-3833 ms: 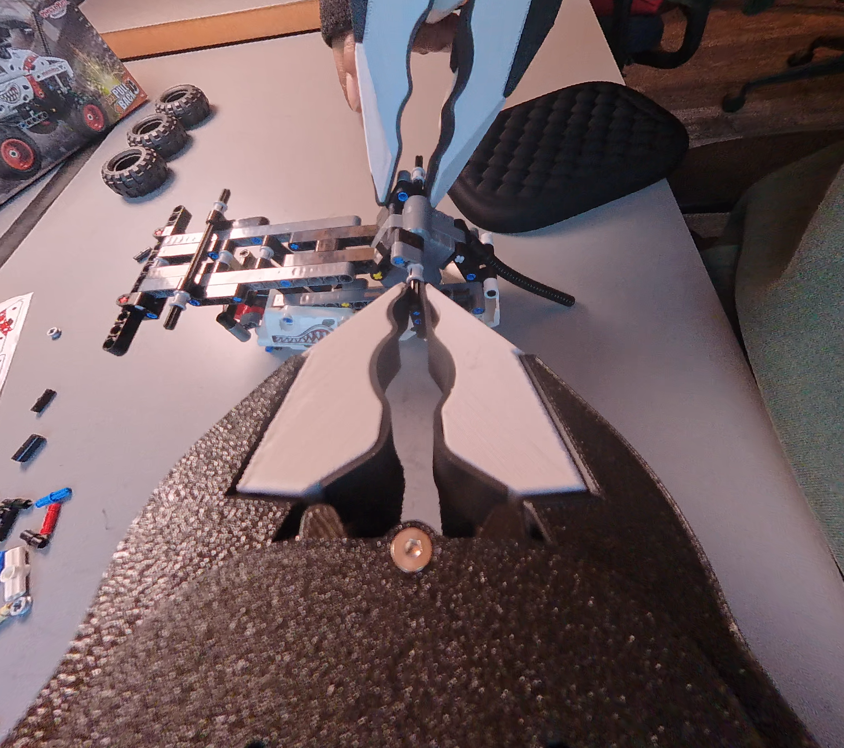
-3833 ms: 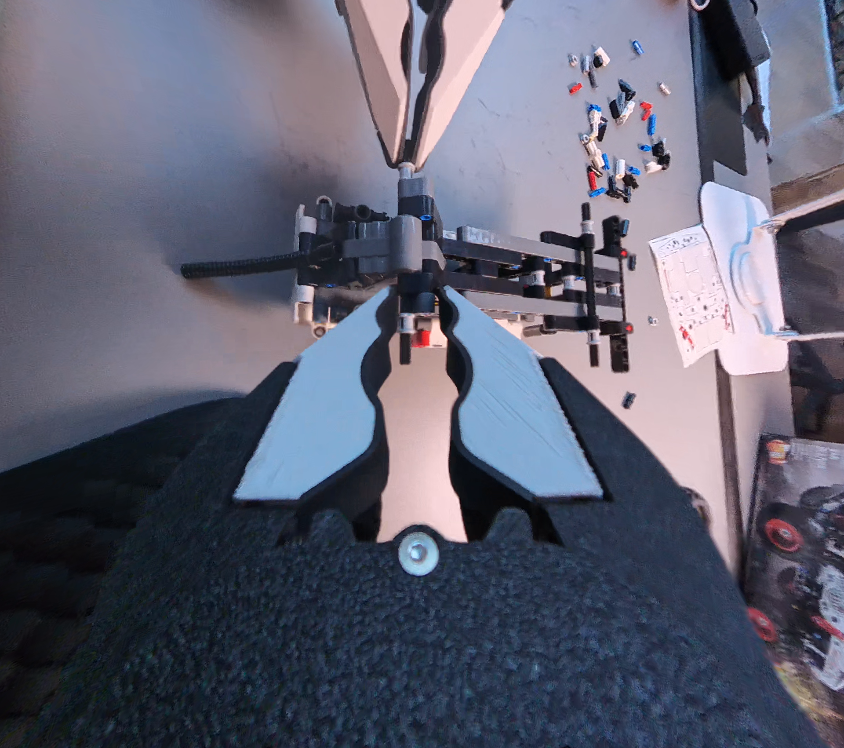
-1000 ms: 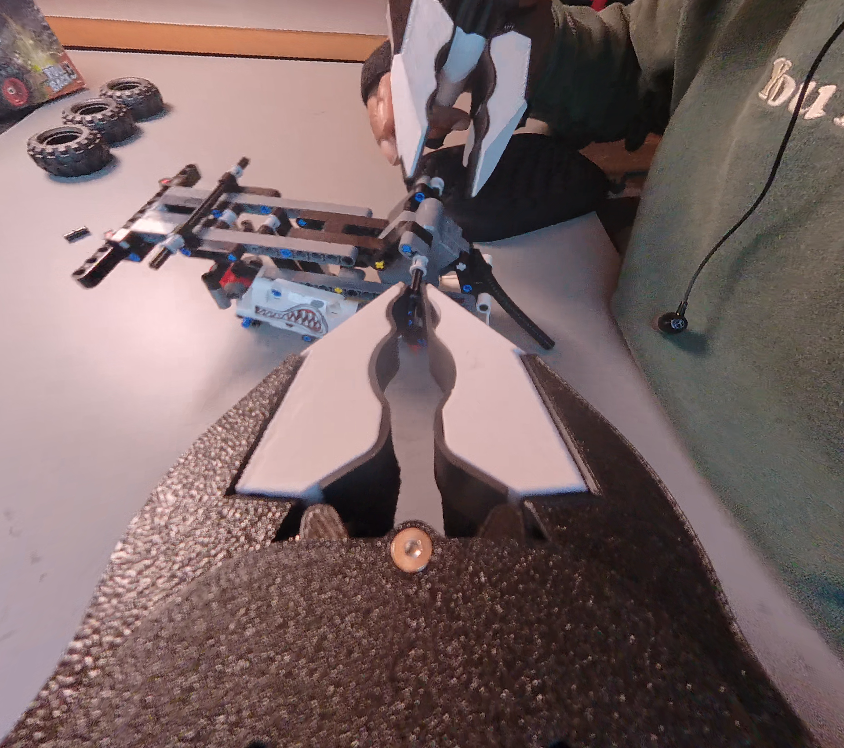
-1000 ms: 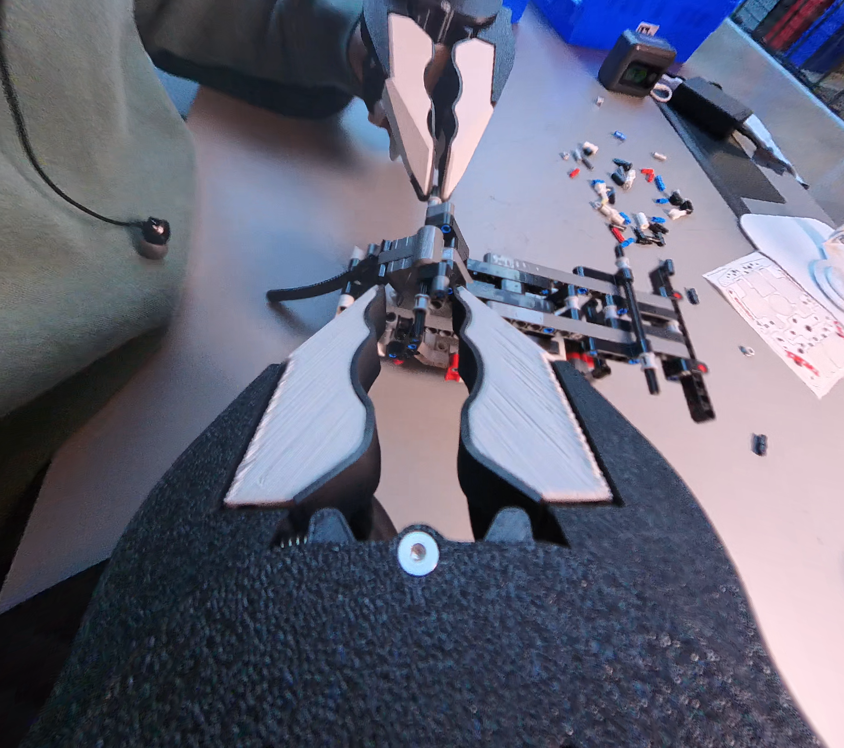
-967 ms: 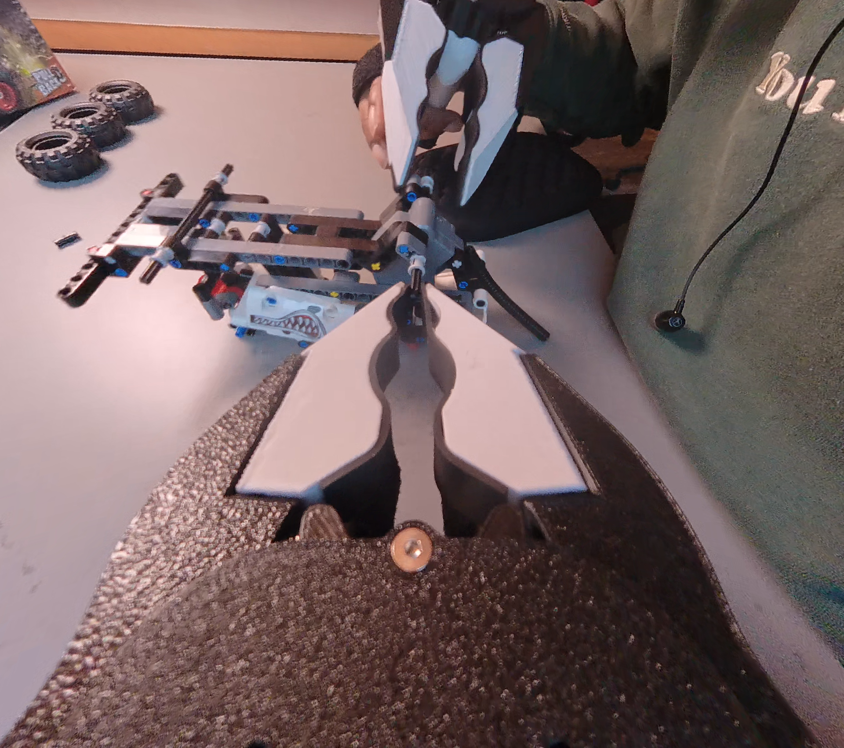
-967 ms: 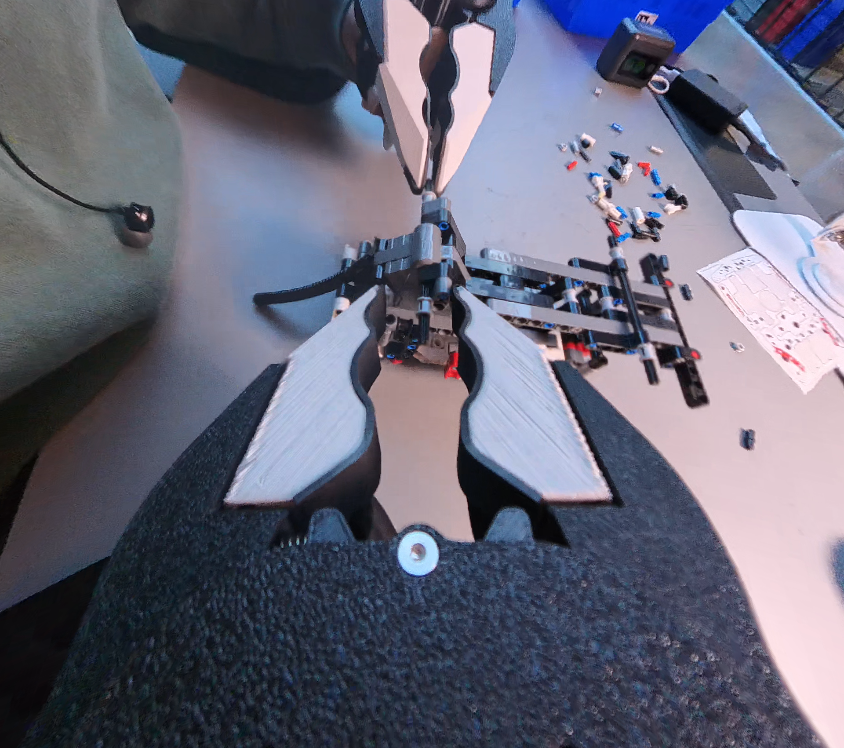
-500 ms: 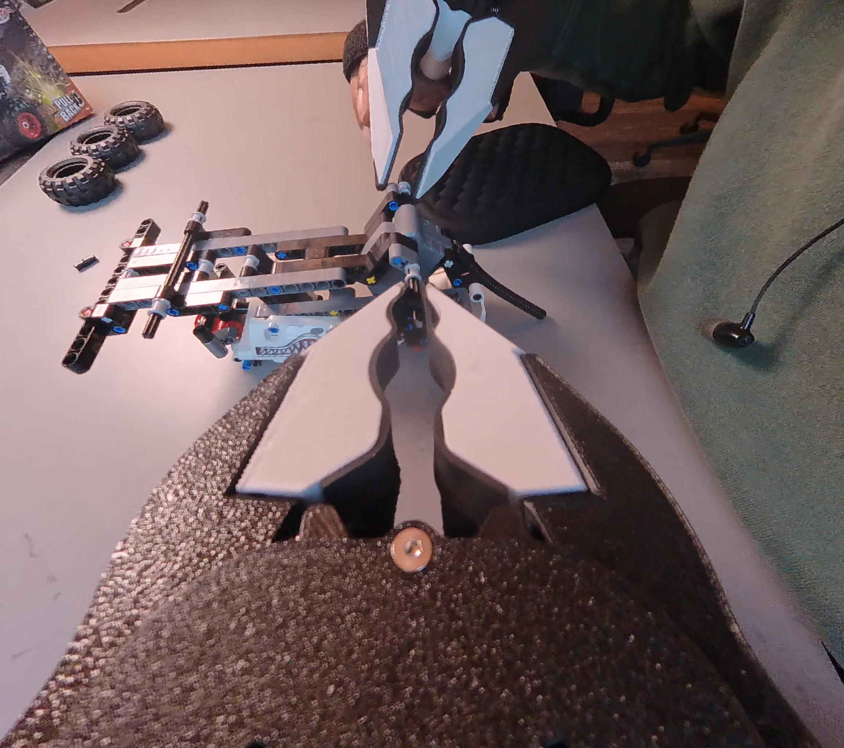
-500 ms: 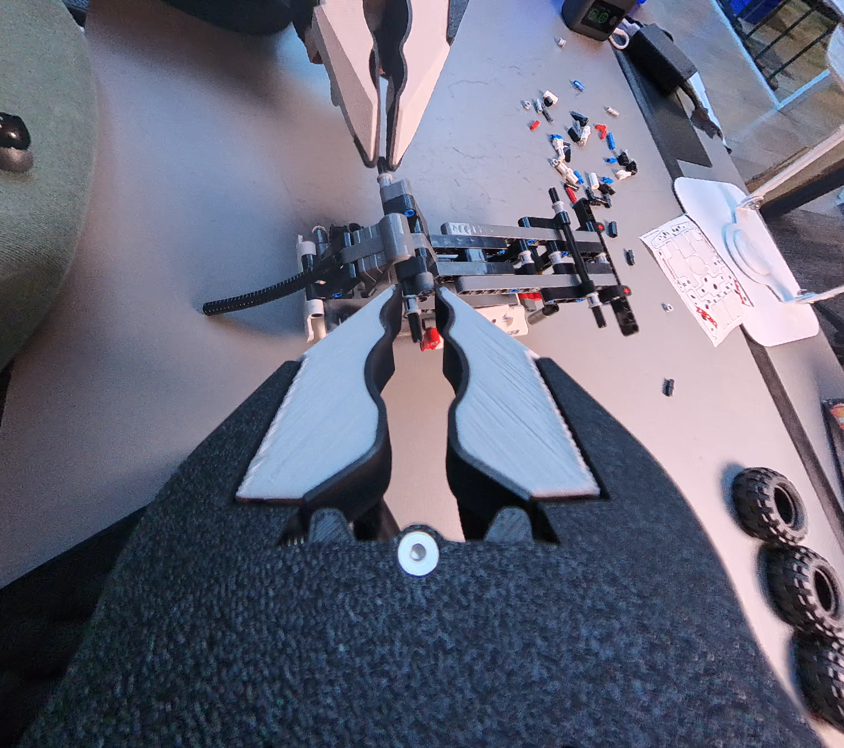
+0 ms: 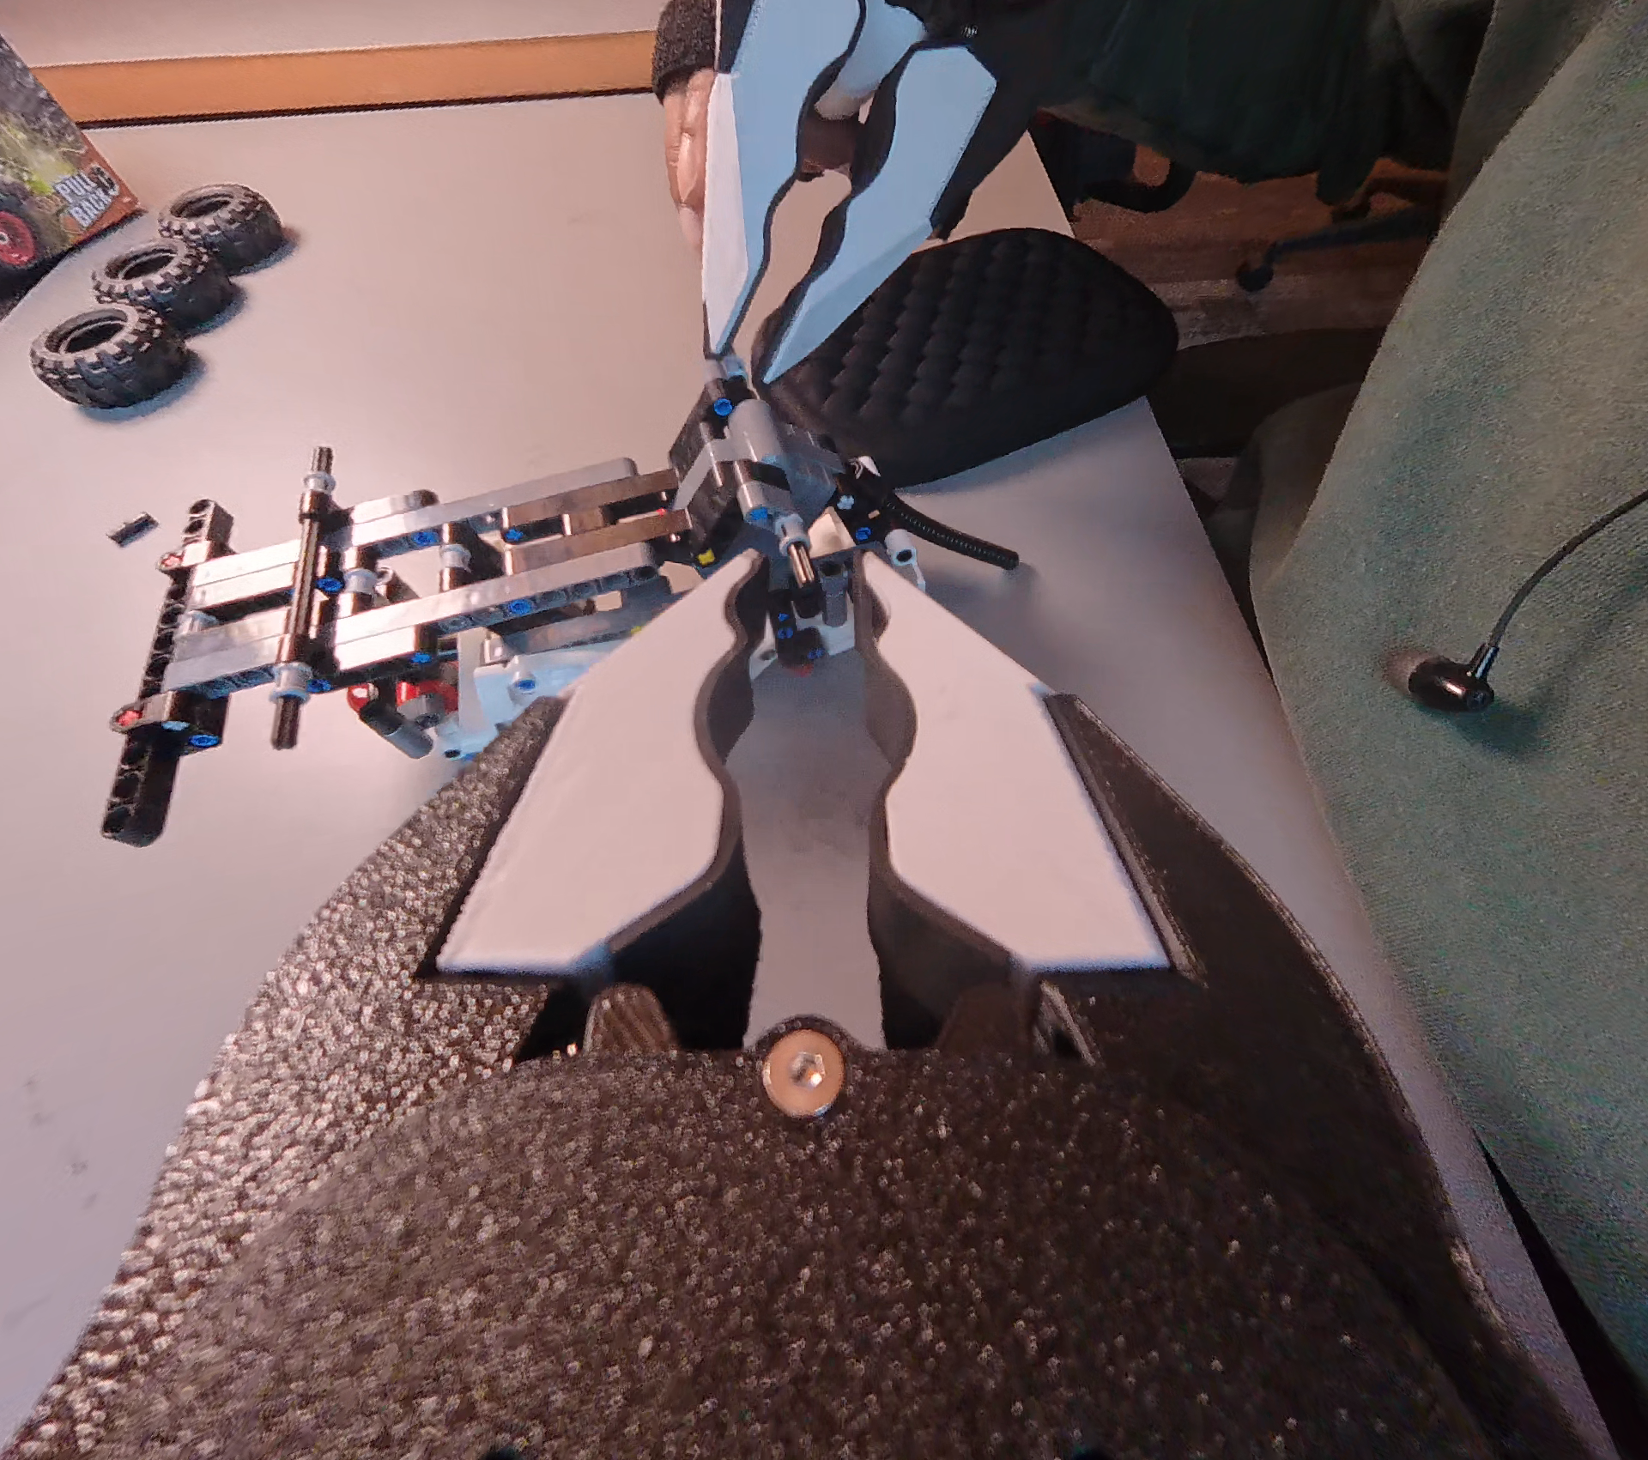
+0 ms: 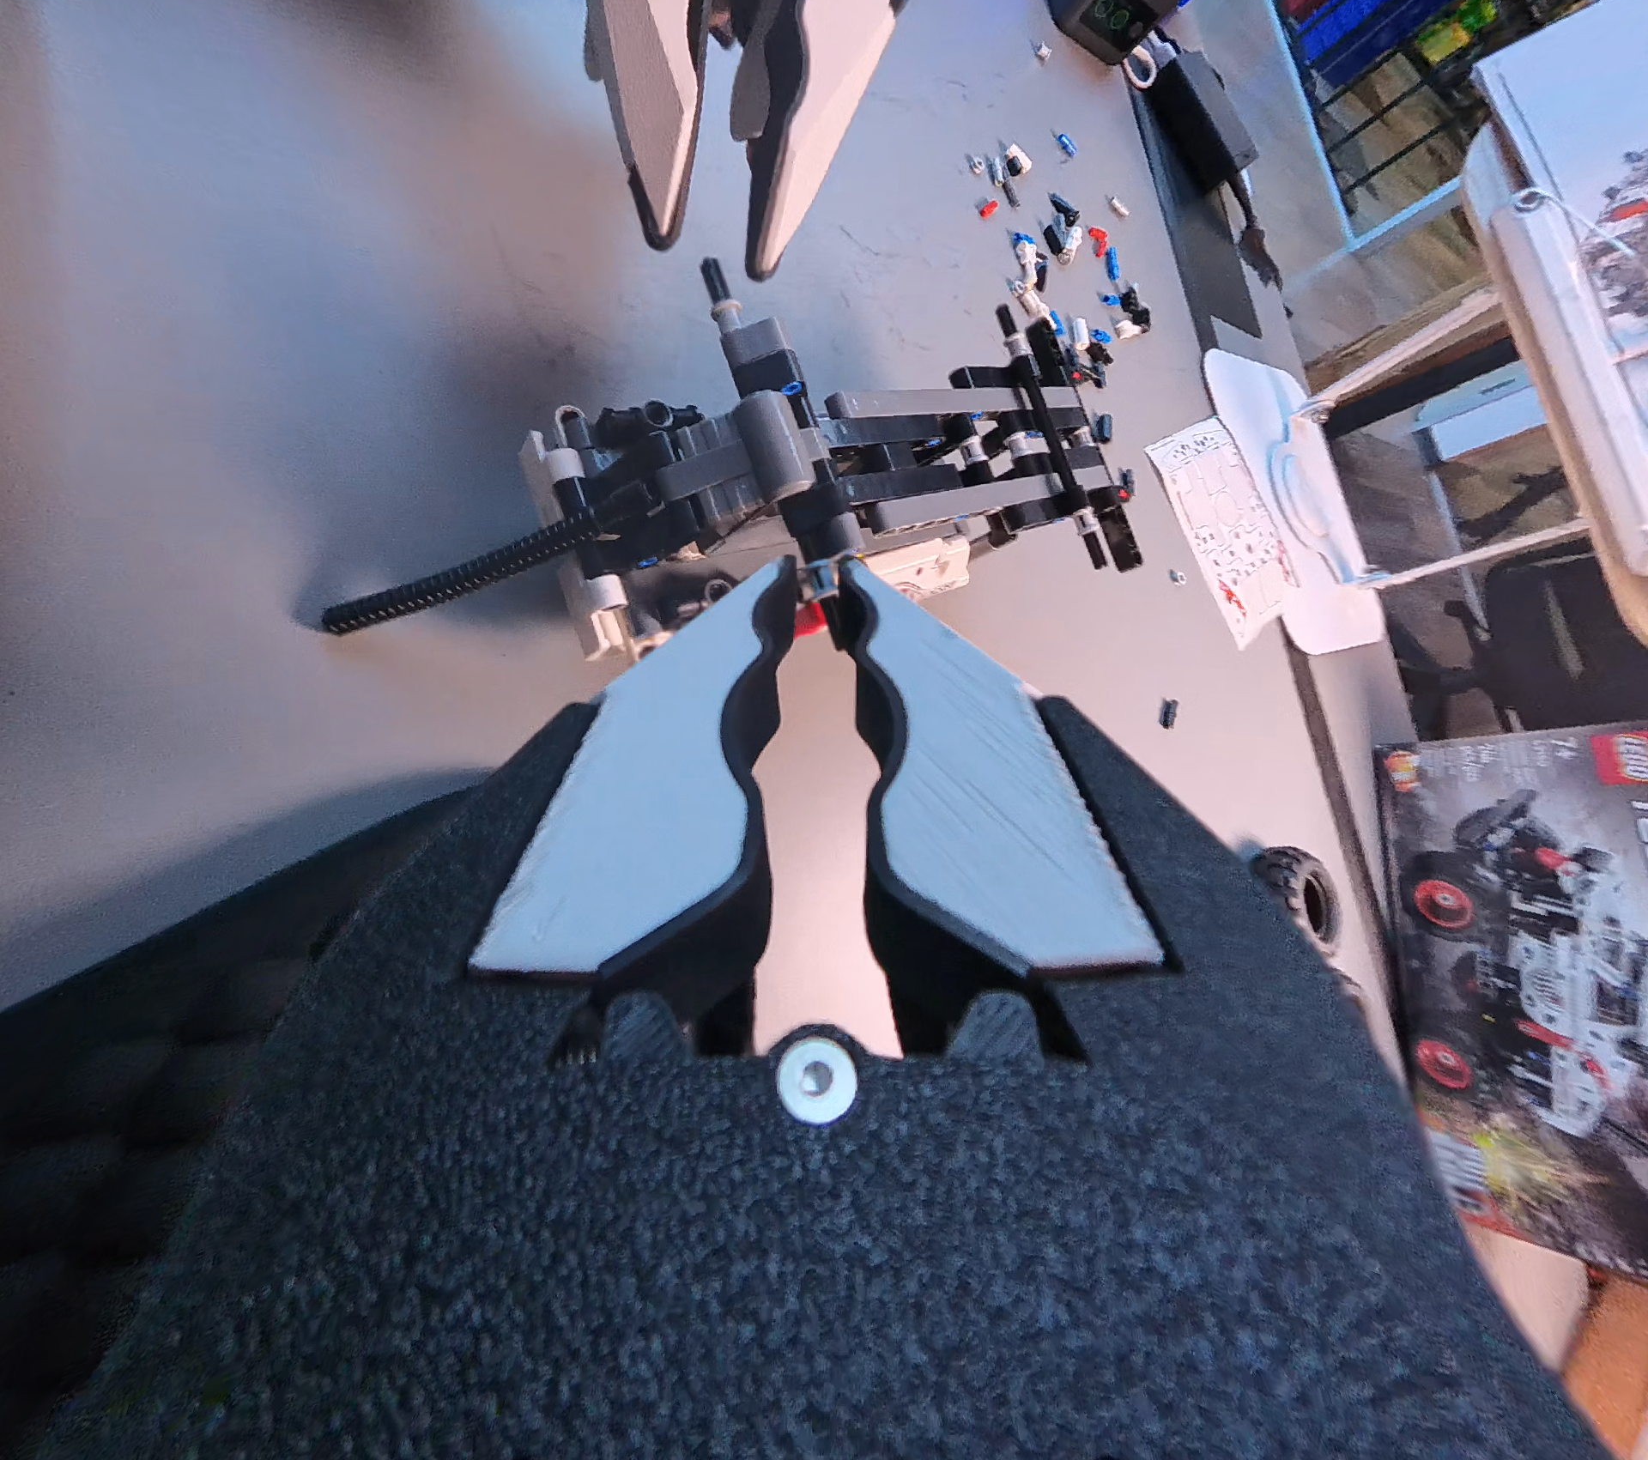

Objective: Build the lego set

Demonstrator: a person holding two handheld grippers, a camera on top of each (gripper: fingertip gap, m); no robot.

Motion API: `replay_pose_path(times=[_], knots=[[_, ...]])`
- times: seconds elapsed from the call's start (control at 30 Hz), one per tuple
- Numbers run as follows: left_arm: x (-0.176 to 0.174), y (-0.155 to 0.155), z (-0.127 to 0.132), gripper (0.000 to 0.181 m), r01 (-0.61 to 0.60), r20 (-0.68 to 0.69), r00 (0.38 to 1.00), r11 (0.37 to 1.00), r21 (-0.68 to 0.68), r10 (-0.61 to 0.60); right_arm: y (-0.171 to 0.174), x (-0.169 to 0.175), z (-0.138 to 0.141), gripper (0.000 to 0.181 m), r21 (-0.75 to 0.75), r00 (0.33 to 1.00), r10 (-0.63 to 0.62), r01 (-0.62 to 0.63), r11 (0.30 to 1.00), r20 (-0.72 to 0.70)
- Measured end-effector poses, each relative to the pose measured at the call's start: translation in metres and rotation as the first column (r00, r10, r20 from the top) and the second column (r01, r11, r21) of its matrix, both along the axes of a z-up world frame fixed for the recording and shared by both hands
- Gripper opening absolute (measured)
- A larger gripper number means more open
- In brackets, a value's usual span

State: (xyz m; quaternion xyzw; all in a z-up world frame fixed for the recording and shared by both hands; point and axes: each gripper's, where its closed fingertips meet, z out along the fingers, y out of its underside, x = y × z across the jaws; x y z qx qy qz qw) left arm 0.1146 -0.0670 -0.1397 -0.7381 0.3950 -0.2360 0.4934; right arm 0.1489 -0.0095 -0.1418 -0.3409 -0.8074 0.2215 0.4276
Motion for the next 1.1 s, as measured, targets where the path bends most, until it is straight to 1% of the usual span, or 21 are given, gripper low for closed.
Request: replay_pose_path(times=[0.07, 0.17, 0.2, 0.37, 0.43, 0.53, 0.7, 0.83, 1.1], knots=[[-0.001, 0.006, 0.009, 0.022, -0.023, 0.016, 1.0, 1.0, 0.007, 0.023, 0.006, 0.001, 0.002, 0.013, 0.036, 1.0, -0.005, 0.005, 0.999, -0.009], [0.002, 0.018, 0.014, 0.03, -0.047, 0.005, 0.999, 0.998, -0.034, 0.048, 0.002, 0.0, -0.001, 0.012, -0.004, 0.999, 0.035, -0.034, 0.999, 0.004], [0.006, 0.021, 0.011, 0.033, -0.039, -0.012, 0.999, 0.997, -0.062, 0.038, 0.001, -0.002, -0.001, 0.008, 0.005, 0.999, 0.041, -0.041, 0.999, 0.003], [0.019, 0.031, -0.014, 0.037, -0.021, -0.153, 0.988, 0.986, -0.168, -0.005, -0.002, -0.004, -0.003, 0.008, 0.016, 0.998, 0.059, -0.06, 0.998, 0.02], [0.018, 0.03, -0.013, 0.033, -0.013, -0.141, 0.99, 0.984, -0.178, -0.012, -0.001, -0.003, -0.003, 0.007, 0.024, 0.998, 0.058, -0.059, 0.998, 0.022], [0.018, 0.029, -0.014, 0.029, -0.003, -0.149, 0.989, 0.988, -0.153, -0.02, -0.003, 0.0, -0.004, 0.006, 0.004, 0.996, 0.082, -0.083, 0.997, 0.032], [0.011, 0.031, -0.01, 0.021, -0.022, -0.151, 0.989, 0.991, -0.132, 0.002, -0.004, 0.001, -0.003, 0.005, -0.017, 0.991, 0.128, -0.127, 0.992, 0.047], [0.011, 0.032, -0.01, 0.02, -0.021, -0.137, 0.991, 0.991, -0.131, 0.003, -0.004, 0.001, -0.003, 0.005, -0.055, 0.987, 0.151, -0.148, 0.987, 0.061], [0.013, 0.037, -0.01, 0.019, -0.027, -0.131, 0.991, 0.993, -0.113, 0.012, -0.001, 0.006, -0.003, 0.005, -0.122, 0.987, 0.149, -0.142, 0.982, 0.055]])
